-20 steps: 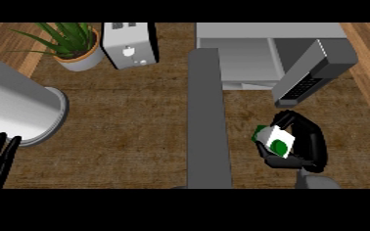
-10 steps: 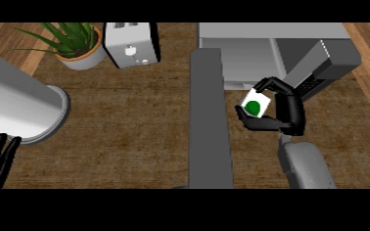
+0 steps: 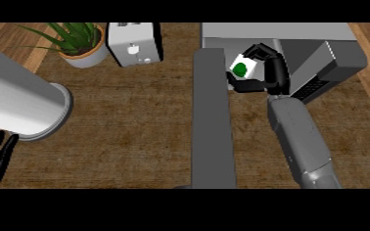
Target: Pick up the milk, place it into the microwave and close the microwave
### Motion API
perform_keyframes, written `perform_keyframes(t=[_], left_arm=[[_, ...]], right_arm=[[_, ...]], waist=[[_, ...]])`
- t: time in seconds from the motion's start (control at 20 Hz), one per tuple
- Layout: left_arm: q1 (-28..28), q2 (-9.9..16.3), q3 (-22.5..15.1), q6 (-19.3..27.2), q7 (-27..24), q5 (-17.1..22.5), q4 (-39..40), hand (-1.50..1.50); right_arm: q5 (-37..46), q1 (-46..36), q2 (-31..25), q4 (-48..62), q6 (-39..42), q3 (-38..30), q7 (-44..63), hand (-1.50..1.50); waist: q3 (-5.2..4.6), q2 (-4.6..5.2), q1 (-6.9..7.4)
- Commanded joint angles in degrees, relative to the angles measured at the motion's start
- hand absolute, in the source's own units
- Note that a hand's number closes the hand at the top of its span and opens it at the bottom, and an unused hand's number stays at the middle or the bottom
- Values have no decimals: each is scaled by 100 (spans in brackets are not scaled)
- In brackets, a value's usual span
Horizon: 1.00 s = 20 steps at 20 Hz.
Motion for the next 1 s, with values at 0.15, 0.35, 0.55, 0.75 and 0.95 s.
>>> perform_keyframes(t=[0.15, 0.35, 0.55, 0.75, 0.95], left_arm=[[-270, 250, 194, -111, 120, 323, 196, -150], [-551, 186, -70, -45, 129, 36, 209, -150], [-562, 109, -159, -132, 1, -21, 256, -150], [-819, 185, -214, 49, 297, -5, 310, -150], [-975, 153, -267, 27, 159, -146, 478, -150]], right_arm=[[32, -1241, -486, 2024, -103, -519, -803, 150], [140, -1673, -526, 2557, -469, -613, -1041, 150], [332, -2029, -830, 2917, -724, -586, -910, 150], [435, -2343, -907, 3167, -998, -587, -852, 150], [317, -2453, -929, 3369, -1282, -783, -738, 150]], waist=[[5, 57, 125], [12, 139, 284], [11, 183, 414], [17, 224, 468], [19, 285, 536]])
